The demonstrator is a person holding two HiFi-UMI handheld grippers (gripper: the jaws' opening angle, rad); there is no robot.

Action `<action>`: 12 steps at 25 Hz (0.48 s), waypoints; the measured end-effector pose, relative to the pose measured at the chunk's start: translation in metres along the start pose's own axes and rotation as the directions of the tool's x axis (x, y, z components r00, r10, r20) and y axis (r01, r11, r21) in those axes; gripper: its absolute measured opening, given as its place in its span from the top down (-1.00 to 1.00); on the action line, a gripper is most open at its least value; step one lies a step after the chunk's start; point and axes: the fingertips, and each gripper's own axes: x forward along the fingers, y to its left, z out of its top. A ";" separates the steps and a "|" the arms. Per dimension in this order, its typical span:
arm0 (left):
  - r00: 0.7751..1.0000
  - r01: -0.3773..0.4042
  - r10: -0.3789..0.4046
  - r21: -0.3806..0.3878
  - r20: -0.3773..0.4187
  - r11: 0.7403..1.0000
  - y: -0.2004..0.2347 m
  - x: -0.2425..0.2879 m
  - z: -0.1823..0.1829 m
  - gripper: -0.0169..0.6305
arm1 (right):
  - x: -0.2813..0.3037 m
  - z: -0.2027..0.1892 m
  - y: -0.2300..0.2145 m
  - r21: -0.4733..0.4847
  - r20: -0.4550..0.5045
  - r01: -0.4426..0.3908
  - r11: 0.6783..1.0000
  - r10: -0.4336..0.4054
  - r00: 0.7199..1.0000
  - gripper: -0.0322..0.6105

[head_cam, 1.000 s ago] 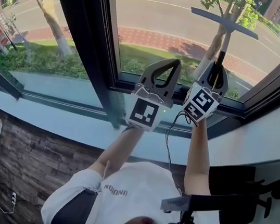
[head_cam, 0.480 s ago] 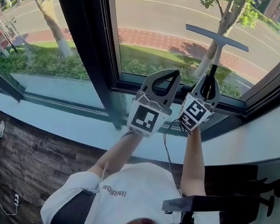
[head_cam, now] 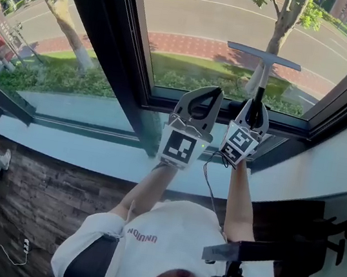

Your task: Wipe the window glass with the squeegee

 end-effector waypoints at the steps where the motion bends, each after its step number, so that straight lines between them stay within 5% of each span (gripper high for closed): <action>1: 1.000 -0.001 0.001 -0.001 -0.002 1.000 0.000 -0.001 -0.001 0.97 | -0.001 -0.004 0.001 -0.002 -0.008 -0.003 1.000 0.003 1.000 0.61; 12: 1.000 -0.003 0.003 -0.018 -0.015 1.000 -0.001 -0.003 -0.008 0.96 | -0.019 -0.060 0.009 -0.036 -0.120 -0.035 0.999 0.030 0.992 0.61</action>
